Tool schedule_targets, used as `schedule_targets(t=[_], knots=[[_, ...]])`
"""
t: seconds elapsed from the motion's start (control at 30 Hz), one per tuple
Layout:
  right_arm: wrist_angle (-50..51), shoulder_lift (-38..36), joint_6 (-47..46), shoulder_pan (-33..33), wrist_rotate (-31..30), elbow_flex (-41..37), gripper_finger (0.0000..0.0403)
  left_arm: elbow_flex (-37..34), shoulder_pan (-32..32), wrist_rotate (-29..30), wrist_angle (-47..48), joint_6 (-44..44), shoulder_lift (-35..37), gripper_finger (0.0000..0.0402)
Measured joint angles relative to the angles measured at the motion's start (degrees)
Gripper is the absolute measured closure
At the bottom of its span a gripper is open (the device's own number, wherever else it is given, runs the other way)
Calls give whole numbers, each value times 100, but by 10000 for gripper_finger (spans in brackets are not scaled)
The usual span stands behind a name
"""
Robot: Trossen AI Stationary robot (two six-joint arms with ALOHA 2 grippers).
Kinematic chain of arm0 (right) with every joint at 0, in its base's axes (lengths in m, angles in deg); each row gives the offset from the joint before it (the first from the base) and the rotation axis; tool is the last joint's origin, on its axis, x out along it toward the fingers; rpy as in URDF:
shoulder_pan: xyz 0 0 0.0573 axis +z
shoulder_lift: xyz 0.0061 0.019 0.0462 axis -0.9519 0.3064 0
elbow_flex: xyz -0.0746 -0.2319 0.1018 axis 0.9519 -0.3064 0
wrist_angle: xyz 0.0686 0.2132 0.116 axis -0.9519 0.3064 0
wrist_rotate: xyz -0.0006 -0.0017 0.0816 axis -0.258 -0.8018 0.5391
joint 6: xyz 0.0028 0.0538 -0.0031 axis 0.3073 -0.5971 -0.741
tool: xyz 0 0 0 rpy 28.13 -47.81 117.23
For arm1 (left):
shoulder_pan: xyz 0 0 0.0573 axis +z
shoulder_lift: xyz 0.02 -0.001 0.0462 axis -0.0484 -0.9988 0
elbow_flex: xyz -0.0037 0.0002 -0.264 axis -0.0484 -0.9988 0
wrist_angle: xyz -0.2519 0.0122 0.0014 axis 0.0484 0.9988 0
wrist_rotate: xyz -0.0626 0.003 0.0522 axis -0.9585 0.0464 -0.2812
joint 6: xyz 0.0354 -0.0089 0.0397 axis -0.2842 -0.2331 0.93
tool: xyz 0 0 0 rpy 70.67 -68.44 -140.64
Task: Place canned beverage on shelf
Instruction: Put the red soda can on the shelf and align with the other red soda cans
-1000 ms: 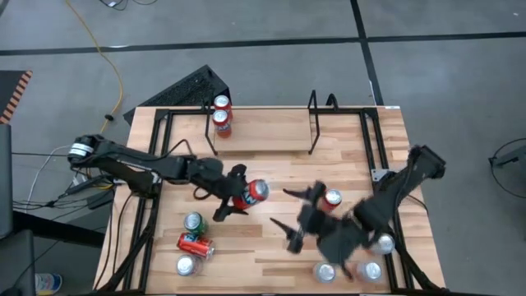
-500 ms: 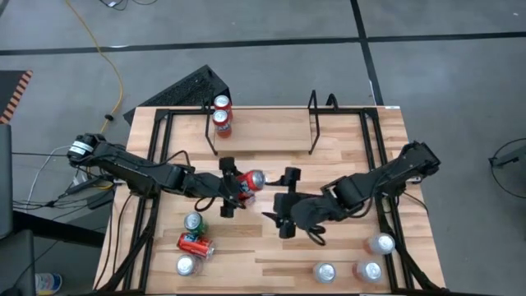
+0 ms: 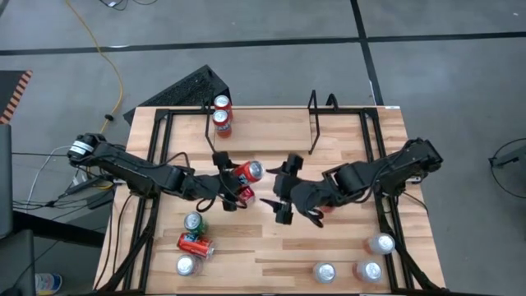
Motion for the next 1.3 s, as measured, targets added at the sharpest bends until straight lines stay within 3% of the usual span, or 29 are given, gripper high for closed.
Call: schedule_targets(t=[0.2, 0.77, 1.07, 1.3], knots=[[-27, 7, 66, -228, 340, 0, 44, -2, -37, -11, -456, 312, -70, 111], [-44, 15, 521, -577, 426, 133, 44, -4, -90, -128, -488, 410, -84, 111], [-100, 96, 518, -834, 1356, 133, 44, -4, -109, -191, -528, 447, -84, 111], [-75, 288, 512, -912, 1293, 125, 51, -4, -109, -292, -514, 448, -84, 111]])
